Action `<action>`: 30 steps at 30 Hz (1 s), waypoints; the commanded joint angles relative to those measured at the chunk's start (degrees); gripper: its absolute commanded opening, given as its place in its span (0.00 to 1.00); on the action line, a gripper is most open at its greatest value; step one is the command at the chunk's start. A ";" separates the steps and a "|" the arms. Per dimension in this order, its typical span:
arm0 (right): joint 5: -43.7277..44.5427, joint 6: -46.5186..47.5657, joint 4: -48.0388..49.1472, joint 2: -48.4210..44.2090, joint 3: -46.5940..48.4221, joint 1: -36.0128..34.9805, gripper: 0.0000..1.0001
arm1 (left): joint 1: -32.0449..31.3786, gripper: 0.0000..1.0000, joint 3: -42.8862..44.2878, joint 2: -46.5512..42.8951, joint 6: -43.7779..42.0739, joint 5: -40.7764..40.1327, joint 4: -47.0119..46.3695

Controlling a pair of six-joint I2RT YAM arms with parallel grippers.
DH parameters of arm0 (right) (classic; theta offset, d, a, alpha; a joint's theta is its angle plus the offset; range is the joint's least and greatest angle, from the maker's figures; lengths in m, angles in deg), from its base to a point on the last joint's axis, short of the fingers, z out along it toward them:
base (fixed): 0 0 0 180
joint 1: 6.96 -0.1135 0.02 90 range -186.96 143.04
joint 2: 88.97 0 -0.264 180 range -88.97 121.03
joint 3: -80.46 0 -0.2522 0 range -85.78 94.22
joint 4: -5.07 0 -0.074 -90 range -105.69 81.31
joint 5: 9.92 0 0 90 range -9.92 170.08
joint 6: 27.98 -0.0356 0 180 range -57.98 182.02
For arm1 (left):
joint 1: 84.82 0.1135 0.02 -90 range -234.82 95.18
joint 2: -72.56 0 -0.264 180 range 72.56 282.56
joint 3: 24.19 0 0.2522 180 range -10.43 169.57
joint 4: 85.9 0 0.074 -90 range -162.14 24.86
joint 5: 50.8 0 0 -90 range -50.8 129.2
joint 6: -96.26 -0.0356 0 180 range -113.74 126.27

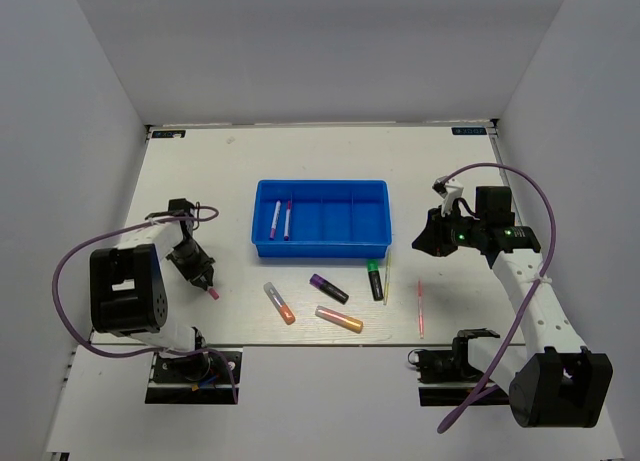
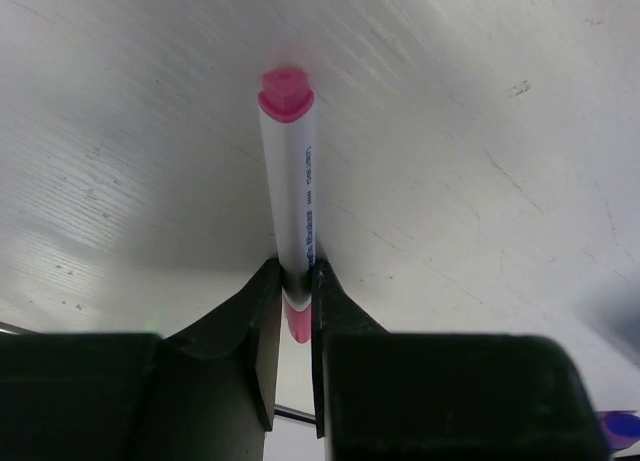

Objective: Sort the stationery into containers
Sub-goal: Pick up the pen from the center of the board, then place the pen in the storage box.

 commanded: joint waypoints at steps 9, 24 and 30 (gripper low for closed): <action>-1.96 0.34 -0.66 -1.55 2.50 0.24 0.21 | -5.63 0.00 -0.06 -1.65 -2.44 -4.66 -3.60; -2.23 0.34 -0.75 -0.40 2.50 0.15 0.36 | -26.45 0.00 25.50 -8.80 -2.26 -4.93 4.14; -2.14 0.25 -0.57 -0.31 2.50 0.33 0.36 | -30.84 0.00 40.16 2.88 -5.69 -2.99 2.47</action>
